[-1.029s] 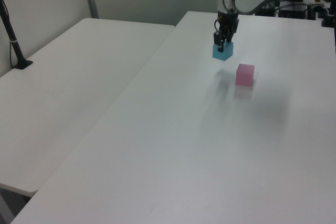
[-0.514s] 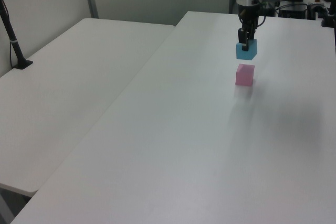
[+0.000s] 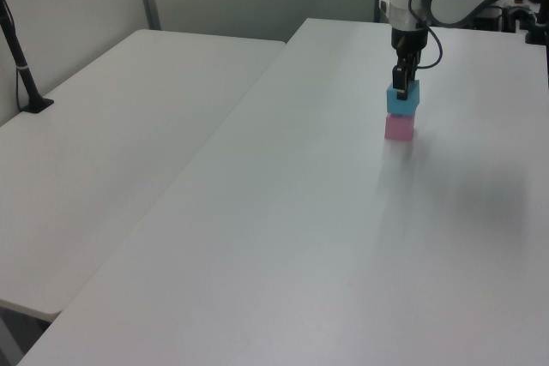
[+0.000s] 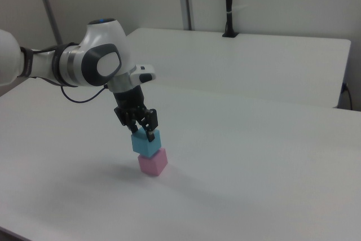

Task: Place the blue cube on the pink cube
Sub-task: 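Lower the blue cube onto the pink cube's top face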

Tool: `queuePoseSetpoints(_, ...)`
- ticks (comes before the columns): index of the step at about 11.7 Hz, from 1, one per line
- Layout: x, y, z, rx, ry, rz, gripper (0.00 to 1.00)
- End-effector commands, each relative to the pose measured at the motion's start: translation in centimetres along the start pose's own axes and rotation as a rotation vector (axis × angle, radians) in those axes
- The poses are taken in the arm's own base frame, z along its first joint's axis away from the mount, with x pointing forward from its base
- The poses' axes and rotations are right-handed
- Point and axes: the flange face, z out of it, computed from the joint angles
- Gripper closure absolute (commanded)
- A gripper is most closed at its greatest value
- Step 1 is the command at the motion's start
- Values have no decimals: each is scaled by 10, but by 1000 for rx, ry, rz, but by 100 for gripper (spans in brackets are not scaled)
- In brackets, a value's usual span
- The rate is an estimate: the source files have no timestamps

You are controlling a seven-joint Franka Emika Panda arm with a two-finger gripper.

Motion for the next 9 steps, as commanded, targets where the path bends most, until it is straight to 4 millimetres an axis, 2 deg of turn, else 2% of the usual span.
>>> queuePoseSetpoints(1, -3, -3, 5, -16, 12, -19, 35)
queuePoseSetpoints(2, -3, -3, 7, -17, 9, -16, 18)
queuePoseSetpoints(3, -2, -1, 7, -17, 8, -13, 9)
queuePoseSetpoints(7, -1, 4, 2, -22, 17, -9, 9)
queuePoseSetpoints(8, 0, 6, -10, -22, 30, -2, 9)
queuePoseSetpoints(9, 2, 10, -30, -21, 29, 11, 9)
